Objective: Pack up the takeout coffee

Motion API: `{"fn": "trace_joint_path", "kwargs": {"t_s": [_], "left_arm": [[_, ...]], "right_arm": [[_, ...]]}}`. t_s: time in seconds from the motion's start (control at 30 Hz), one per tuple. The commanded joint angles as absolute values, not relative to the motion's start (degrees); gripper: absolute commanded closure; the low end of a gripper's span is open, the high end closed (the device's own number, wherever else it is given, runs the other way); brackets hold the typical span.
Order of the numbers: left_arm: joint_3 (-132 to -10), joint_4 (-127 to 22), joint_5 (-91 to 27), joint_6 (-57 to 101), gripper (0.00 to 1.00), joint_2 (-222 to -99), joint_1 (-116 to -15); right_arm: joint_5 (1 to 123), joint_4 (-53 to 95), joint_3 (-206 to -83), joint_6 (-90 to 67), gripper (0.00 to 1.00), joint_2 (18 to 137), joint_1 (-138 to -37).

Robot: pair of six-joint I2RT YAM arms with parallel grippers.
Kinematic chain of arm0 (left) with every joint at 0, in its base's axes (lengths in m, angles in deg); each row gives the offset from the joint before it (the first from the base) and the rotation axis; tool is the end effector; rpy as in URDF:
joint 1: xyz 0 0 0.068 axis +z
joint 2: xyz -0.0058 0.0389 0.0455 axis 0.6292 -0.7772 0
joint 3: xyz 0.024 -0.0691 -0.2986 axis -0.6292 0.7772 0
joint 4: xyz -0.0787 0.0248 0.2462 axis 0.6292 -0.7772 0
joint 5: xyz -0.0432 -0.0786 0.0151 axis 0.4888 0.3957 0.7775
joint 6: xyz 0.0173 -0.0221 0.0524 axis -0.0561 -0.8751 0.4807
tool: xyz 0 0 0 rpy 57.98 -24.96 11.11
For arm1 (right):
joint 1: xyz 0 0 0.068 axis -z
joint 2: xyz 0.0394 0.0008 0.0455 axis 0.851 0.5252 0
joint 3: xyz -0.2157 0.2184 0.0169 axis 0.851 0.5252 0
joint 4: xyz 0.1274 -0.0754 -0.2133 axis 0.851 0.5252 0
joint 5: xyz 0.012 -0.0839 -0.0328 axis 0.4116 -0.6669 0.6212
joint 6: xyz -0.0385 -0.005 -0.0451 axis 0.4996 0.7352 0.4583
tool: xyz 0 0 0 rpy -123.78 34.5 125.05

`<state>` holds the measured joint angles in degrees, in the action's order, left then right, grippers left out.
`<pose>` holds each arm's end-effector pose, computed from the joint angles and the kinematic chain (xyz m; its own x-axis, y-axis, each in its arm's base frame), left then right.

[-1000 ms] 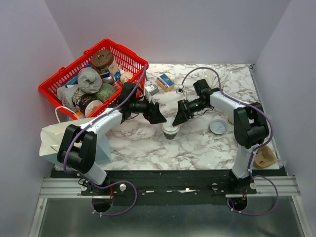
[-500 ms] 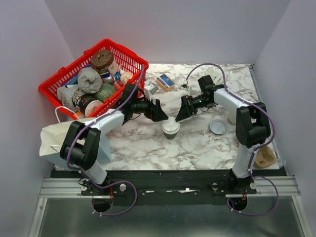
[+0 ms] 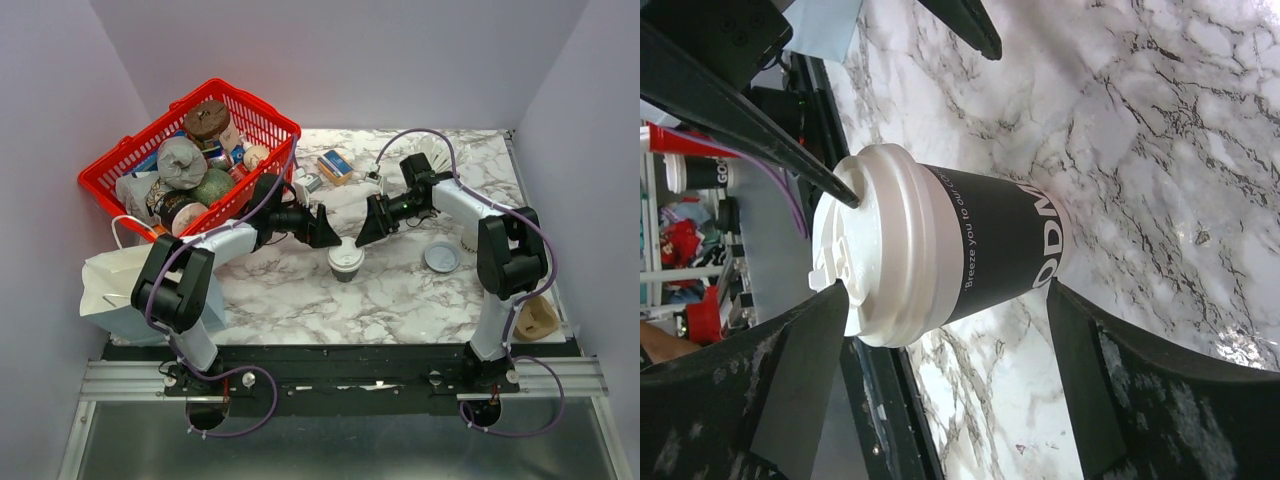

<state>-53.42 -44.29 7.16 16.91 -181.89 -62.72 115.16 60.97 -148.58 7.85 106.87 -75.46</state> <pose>0.3202 -0.1757 0.2392 -0.7049 0.0960 -0.7027 0.6702 0.4145 -0.6156 0.3652 0.1525 0.2329 -0.7900 -0.3545 -0.5002 -0.6039 0.3097 0.7344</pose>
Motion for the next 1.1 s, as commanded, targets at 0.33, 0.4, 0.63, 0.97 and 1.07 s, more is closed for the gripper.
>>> {"fn": "trace_joint_path", "kwargs": {"t_s": [0.33, 0.4, 0.63, 0.97, 1.07], "left_arm": [[-54.6, -42.4, 7.7, 16.7, 0.11, -183.8, -62.9], [-54.5, -42.2, 7.1, 16.5, 0.11, -183.9, -62.9], [-53.0, -40.0, 4.1, 13.6, 0.14, -185.4, -62.8], [-47.9, -29.5, 6.3, 4.4, 0.16, -188.3, -62.1], [-47.0, -26.1, 7.0, 2.2, 0.16, -190.1, -61.8]], "right_arm": [[117.8, 60.3, -149.6, 7.1, 0.23, 110.6, -75.3], [117.6, 59.7, -149.4, 6.7, 0.25, 110.8, -75.3], [116.7, 57.8, -148.7, 3.6, 0.29, 112.2, -75.4], [119.3, 41.0, -138.9, -6.7, 0.33, 108.3, -75.3], [119.9, 31.8, -133.8, -11.9, 0.33, 106.4, -75.4]]}}
